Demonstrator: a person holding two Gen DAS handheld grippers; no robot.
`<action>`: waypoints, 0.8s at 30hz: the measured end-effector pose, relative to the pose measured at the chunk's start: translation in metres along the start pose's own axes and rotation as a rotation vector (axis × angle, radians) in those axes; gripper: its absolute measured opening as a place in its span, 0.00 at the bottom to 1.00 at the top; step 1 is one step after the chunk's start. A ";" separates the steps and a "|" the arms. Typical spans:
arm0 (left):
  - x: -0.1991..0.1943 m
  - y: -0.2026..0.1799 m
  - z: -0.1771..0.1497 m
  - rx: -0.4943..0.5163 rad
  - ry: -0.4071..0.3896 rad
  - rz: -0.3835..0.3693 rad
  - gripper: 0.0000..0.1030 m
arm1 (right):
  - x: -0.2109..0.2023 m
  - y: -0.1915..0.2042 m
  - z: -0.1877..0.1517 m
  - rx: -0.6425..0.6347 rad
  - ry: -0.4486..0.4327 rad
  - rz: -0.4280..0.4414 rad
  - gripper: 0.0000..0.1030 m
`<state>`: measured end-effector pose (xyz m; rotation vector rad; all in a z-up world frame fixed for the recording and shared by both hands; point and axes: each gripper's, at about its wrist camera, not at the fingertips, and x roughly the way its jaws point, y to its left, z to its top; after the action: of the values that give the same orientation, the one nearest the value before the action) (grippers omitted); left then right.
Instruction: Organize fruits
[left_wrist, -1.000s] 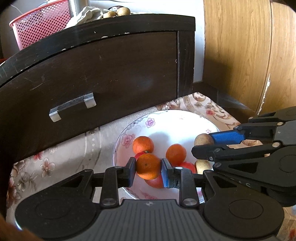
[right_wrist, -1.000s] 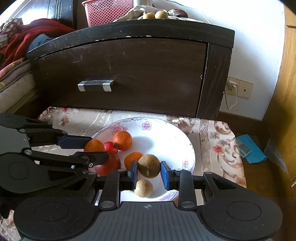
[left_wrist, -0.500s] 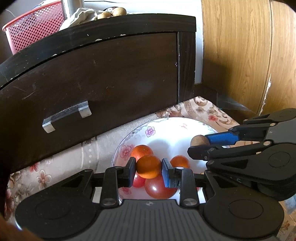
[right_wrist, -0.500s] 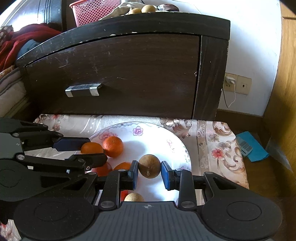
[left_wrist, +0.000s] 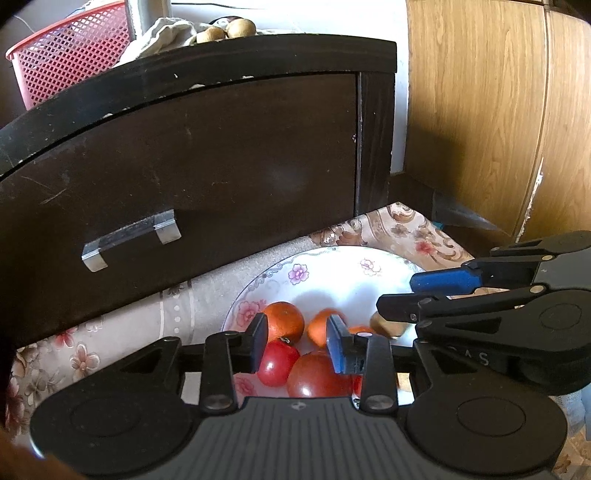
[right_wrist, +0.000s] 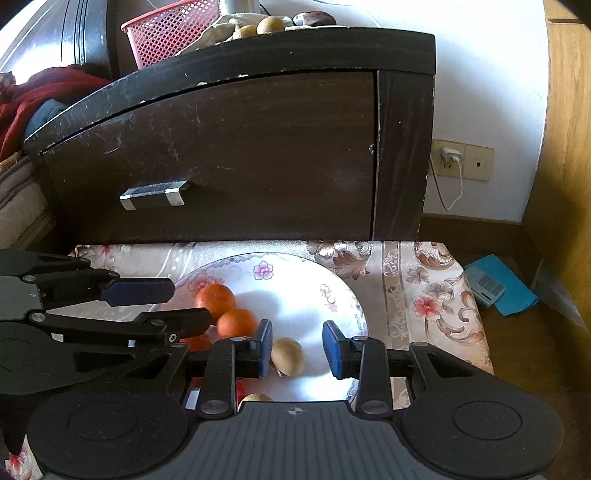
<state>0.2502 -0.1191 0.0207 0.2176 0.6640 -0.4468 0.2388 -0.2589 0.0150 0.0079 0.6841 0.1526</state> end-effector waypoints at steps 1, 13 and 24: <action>-0.001 0.000 0.000 -0.002 -0.002 0.001 0.41 | -0.001 0.000 0.000 0.001 -0.002 0.000 0.29; -0.030 -0.001 -0.011 -0.017 -0.002 0.010 0.45 | -0.033 0.006 0.002 -0.014 -0.045 -0.018 0.34; -0.058 -0.001 -0.031 -0.065 0.009 0.024 0.47 | -0.060 0.007 -0.008 0.023 -0.046 -0.039 0.35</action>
<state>0.1922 -0.0906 0.0340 0.1657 0.6835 -0.4011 0.1873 -0.2612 0.0467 0.0199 0.6394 0.1064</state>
